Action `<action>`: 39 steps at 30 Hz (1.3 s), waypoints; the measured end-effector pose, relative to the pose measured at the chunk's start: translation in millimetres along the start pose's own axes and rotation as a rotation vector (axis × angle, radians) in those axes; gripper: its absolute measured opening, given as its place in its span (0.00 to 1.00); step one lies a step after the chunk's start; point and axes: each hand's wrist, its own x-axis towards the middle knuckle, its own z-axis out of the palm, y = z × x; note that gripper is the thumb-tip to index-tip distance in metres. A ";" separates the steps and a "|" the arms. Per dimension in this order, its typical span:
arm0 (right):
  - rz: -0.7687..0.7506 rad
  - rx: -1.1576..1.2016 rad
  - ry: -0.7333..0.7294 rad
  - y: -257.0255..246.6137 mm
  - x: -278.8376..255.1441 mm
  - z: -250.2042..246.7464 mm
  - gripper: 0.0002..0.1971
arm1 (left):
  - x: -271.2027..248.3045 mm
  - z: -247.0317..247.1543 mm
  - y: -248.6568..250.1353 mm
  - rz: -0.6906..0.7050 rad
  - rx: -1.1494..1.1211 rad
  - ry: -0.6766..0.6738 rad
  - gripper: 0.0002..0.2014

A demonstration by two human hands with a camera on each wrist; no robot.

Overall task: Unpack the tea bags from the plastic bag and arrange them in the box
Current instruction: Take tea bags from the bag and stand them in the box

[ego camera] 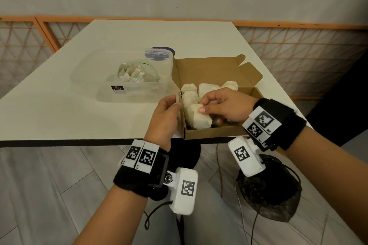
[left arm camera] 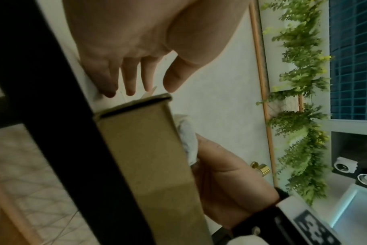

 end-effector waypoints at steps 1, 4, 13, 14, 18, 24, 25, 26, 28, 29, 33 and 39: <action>0.015 0.013 0.041 1.7 2.7 1.2 0.05 | 0.9 -0.3 -2.3 -0.010 -0.008 -0.001 0.15; -0.005 0.028 0.101 4.7 8.0 0.0 0.04 | 2.1 0.3 -4.0 -0.002 0.002 -0.018 0.18; 0.044 -0.089 0.086 -1.9 9.2 9.3 0.02 | 1.3 3.7 -6.8 0.024 -0.001 -0.045 0.16; 0.043 -0.137 0.114 -2.5 9.6 10.1 0.04 | 0.6 3.9 -6.6 0.019 -0.001 -0.045 0.16; -0.056 -0.300 0.265 -7.9 2.5 7.9 0.09 | -0.6 4.2 -6.4 0.017 -0.026 -0.052 0.19; -0.209 -0.413 0.272 -3.5 -30.7 5.5 0.06 | 0.3 5.5 -8.9 0.013 -0.050 -0.040 0.17; -0.215 -0.456 0.209 1.7 -34.6 8.8 0.07 | 0.5 5.8 -9.6 0.010 -0.060 -0.033 0.17; -0.236 -0.513 0.155 7.3 -36.7 13.0 0.09 | 0.4 6.3 -10.0 0.011 -0.063 -0.029 0.17; -0.265 -0.626 0.092 17.1 -37.2 21.4 0.15 | 0.2 6.8 -10.6 0.033 -0.048 -0.025 0.17; -0.268 -0.673 0.091 19.7 -36.7 25.4 0.20 | 0.1 6.6 -10.8 0.043 -0.034 -0.024 0.16; -0.228 -0.796 0.135 22.4 -32.2 29.6 0.31 | -1.4 4.9 -6.4 0.052 0.030 -0.024 0.17; -0.259 -0.415 0.265 -1.2 -35.2 18.6 0.15 | -13.5 -14.8 35.7 0.208 0.187 -0.034 0.11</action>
